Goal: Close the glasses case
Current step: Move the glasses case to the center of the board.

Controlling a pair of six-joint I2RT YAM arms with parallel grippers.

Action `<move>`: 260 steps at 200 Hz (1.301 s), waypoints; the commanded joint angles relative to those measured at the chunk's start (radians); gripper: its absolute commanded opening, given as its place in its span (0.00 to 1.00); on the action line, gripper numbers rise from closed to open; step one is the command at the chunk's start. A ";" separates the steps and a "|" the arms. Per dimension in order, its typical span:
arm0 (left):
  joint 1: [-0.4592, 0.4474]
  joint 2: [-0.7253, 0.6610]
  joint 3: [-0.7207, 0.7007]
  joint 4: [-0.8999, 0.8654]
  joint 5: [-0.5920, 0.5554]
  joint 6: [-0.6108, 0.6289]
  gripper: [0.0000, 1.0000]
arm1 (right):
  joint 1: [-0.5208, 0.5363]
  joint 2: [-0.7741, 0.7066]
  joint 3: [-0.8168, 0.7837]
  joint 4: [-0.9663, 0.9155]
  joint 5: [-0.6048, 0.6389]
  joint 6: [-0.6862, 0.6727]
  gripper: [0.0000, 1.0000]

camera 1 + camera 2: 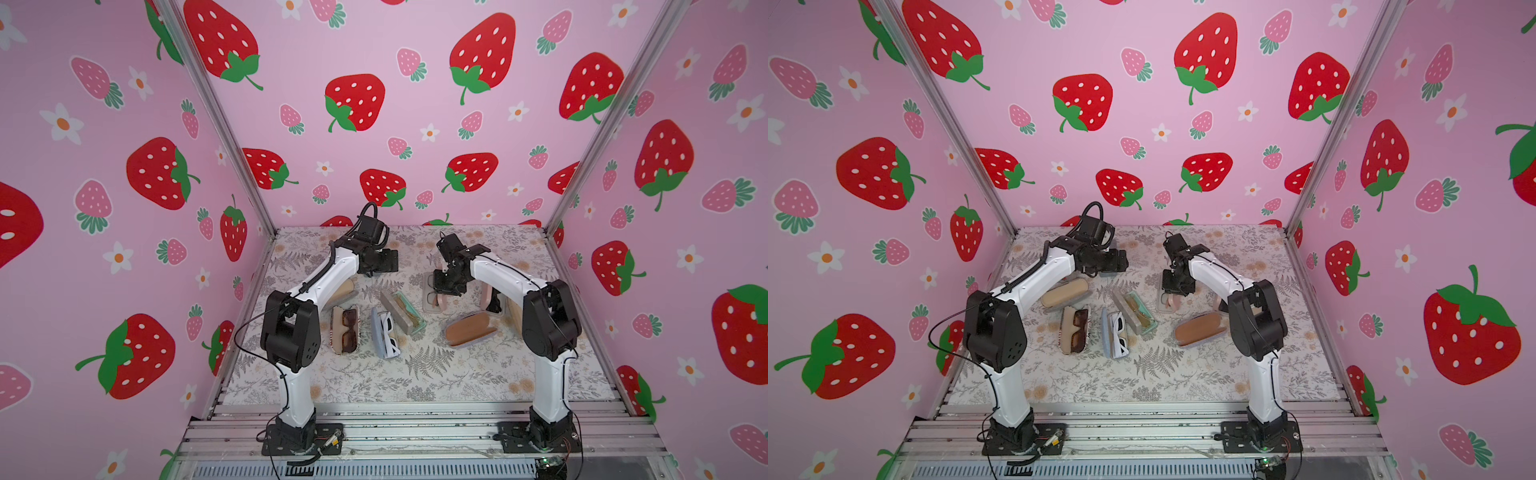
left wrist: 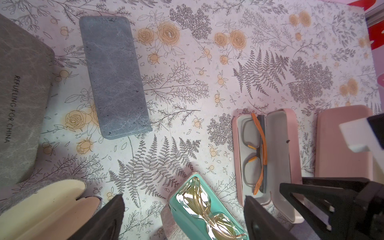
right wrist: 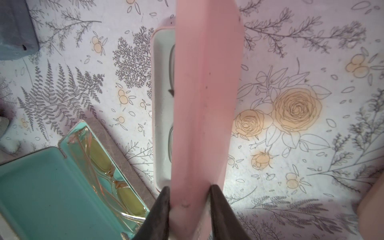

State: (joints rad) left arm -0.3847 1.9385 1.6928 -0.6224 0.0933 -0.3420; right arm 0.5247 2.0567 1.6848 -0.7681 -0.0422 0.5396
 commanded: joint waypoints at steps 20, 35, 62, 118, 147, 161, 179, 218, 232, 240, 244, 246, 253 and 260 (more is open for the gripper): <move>-0.019 0.055 0.042 -0.006 0.027 0.000 0.89 | -0.014 0.080 0.097 -0.011 -0.036 0.011 0.32; -0.032 0.070 0.058 -0.010 0.032 0.001 0.89 | -0.020 0.104 0.128 -0.011 -0.041 0.011 0.31; -0.058 0.108 0.101 -0.026 0.038 0.004 0.89 | -0.034 0.145 0.185 -0.033 -0.057 0.013 0.31; -0.099 0.183 0.202 -0.057 0.037 0.007 0.84 | -0.058 0.191 0.280 -0.033 -0.094 -0.002 0.34; -0.103 0.226 0.248 -0.056 0.100 -0.006 0.75 | -0.060 0.176 0.292 -0.028 -0.101 -0.016 0.38; -0.104 0.245 0.264 -0.051 0.127 -0.016 0.65 | -0.060 0.168 0.293 -0.028 -0.101 -0.023 0.40; -0.104 0.265 0.268 -0.029 0.162 -0.033 0.41 | -0.059 0.147 0.279 -0.025 -0.112 -0.036 0.43; -0.102 0.300 0.270 -0.011 0.193 -0.056 0.07 | -0.058 0.020 0.164 0.027 -0.089 -0.058 0.46; -0.100 0.313 0.267 0.009 0.218 -0.069 0.00 | -0.060 -0.022 0.135 0.031 -0.078 -0.071 0.46; -0.099 0.323 0.271 0.014 0.231 -0.075 0.00 | -0.060 -0.042 0.121 0.032 -0.074 -0.082 0.45; -0.100 0.330 0.274 0.014 0.234 -0.077 0.00 | -0.060 -0.051 0.115 0.033 -0.074 -0.087 0.44; -0.099 0.332 0.276 0.015 0.237 -0.080 0.00 | -0.060 -0.054 0.113 0.033 -0.072 -0.089 0.42; -0.099 0.342 0.279 0.019 0.242 -0.086 0.00 | -0.062 -0.065 0.105 0.034 -0.071 -0.097 0.38; -0.100 0.349 0.281 0.024 0.243 -0.092 0.00 | -0.063 -0.073 0.097 0.036 -0.073 -0.104 0.32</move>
State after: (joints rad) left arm -0.4843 2.2585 1.9320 -0.6220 0.2932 -0.4023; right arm 0.4698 2.0403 1.8091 -0.7498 -0.1280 0.4770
